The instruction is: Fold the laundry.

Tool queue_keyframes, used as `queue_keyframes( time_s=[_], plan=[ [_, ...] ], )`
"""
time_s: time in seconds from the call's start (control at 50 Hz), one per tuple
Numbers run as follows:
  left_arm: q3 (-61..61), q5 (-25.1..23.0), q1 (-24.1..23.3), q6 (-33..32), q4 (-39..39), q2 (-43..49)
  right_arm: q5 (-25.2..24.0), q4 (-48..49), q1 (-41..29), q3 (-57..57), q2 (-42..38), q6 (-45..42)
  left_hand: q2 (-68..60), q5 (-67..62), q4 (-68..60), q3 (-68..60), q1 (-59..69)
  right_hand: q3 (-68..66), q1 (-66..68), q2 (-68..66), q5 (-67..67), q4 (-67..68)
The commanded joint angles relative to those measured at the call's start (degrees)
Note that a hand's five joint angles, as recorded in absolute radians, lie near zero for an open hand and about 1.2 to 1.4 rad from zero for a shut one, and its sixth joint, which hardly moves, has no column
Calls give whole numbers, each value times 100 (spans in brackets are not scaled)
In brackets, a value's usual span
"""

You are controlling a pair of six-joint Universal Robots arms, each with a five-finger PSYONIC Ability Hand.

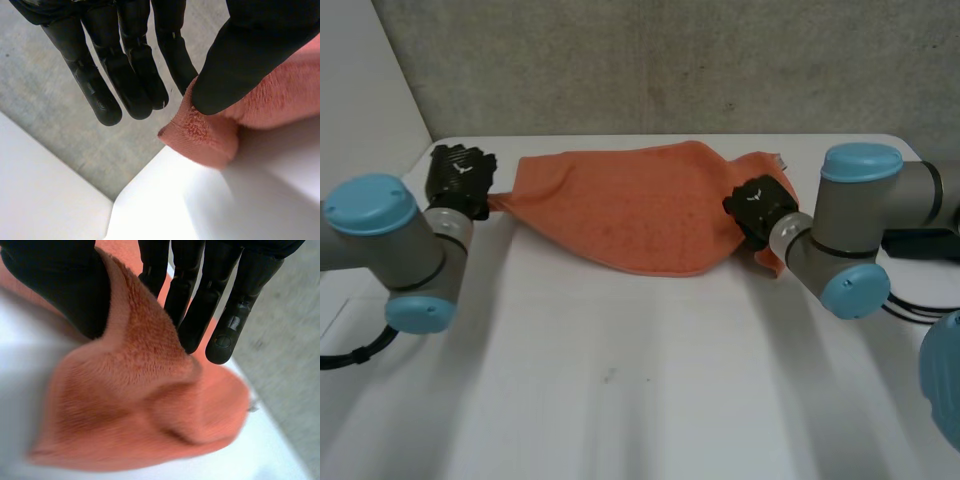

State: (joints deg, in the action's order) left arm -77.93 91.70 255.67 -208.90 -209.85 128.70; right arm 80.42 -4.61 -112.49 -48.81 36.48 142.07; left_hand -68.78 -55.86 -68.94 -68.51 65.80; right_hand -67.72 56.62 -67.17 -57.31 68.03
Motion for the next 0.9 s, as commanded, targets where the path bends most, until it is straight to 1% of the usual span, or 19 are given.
queue_keyframes(
  time_s=[0.02, 0.04, 0.1, 0.12, 0.14, 0.2, 0.28, 0.36, 0.42, 0.5, 0.56, 0.6, 0.68, 0.7, 0.76, 0.78, 0.8, 0.84, 0.9],
  plan=[
    [-495, -12, 273, 7, 40, -600, -53, 13, 420, -665, 482, 2042, -1122, -1414, -1106, -1149, 1420, 54, 1056, -2, 13, -85],
    [-556, -12, 273, 42, 40, -661, -36, 22, 516, -822, 552, 2435, -1122, -1414, -1106, -1149, 1420, 1194, -83, 1138, 1153, -1224],
    [-636, -12, 282, 130, 49, -793, -36, 66, 631, -1078, 641, 2869, -1122, -1414, -1106, -1149, 1420, 2697, -1587, 2642, 2656, -2728],
    [-714, -12, 282, 200, 49, -863, -27, 144, 692, -1244, 667, 3079, -1122, -1414, -1106, -1149, 1420, 3452, -2341, 3396, 3411, -3482],
    [-741, -12, 273, 235, 49, -890, -27, 197, 728, -1324, 676, 3159, -1122, -1414, -1106, -1149, 1420, 3659, -2549, 3603, 3618, -3689],
    [-812, -21, 256, 332, 49, -926, -35, 451, 842, -1622, 781, 3414, -1122, -1414, -1106, -1149, 1420, 3880, -2769, 3824, 3839, -3910],
    [-812, -29, 247, 350, 49, -926, -27, 689, 904, -1842, 939, 3651, -1122, -1414, -1106, -1149, 1420, 3847, -2736, 3791, 3806, -3877],
    [-724, -21, 299, 359, 32, -943, -36, 707, 913, -1861, 957, 3906, -1122, -1414, -1106, -1149, 1420, 3779, -2669, 3723, 3738, -3809],
    [-680, -12, 369, 359, 14, -969, -44, 716, 904, -1852, 1001, 4065, -1122, -1414, -1106, -1149, 1420, 3712, -2601, 3656, 3671, -3742],
    [-592, -3, 589, 359, 5, -1057, -71, 681, 895, -1799, 1071, 4162, -1122, -1414, -1106, -1149, 1420, 3728, -2618, 3673, 3687, -3759],
    [-540, 14, 694, 350, -30, -1075, -97, 646, 895, -1755, 1124, 4066, -1122, -1414, -1106, -1149, 1420, 4047, -2936, 3991, 4006, -4077],
    [-496, 23, 739, 359, -30, -1075, -149, 593, 886, -1729, 1185, 3961, -1122, -1414, -1106, -1149, 1420, 4550, -3440, 4494, 4509, -4580],
    [-487, 41, 792, 297, -30, -1066, -387, 164, 834, -1703, 1396, 3215, -1122, -1414, -1106, -1149, 1420, 5593, -4483, 5538, 5552, -5624],
    [-487, 41, 800, 315, -30, -1058, -413, -29, 825, -1711, 1449, 2787, -1122, -1414, -1106, -1149, 1420, 5679, -4568, 5623, 5638, -5709],
    [-504, 24, 800, 376, -12, -1058, -396, -303, 816, -1720, 1484, 2116, -1122, -1414, -1106, -1149, 1420, 5680, -4569, 5624, 5639, -5710],
    [-556, -3, 792, 359, -12, -1058, -378, -434, 816, -1711, 1502, 1749, -1122, -1414, -1106, -1149, 1420, 5547, -4436, 5491, 5506, -5577],
    [-574, -12, 765, 359, -12, -1049, -387, -479, 816, -1711, 1502, 1606, -1122, -1414, -1106, -1149, 1420, 5495, -4385, 5440, 5454, -5526],
    [-601, -12, 739, 359, -12, -1049, -370, -523, 807, -1711, 1493, 1421, -1122, -1414, -1106, -1149, 1420, 5445, -4334, 5389, 5404, -5475],
    [-619, -12, 686, 359, -12, -1040, -317, -541, 807, -1720, 1414, 1411, -1122, -1414, -1106, -1149, 1420, 5226, -4116, 5170, 5185, -5256]
  ],
)
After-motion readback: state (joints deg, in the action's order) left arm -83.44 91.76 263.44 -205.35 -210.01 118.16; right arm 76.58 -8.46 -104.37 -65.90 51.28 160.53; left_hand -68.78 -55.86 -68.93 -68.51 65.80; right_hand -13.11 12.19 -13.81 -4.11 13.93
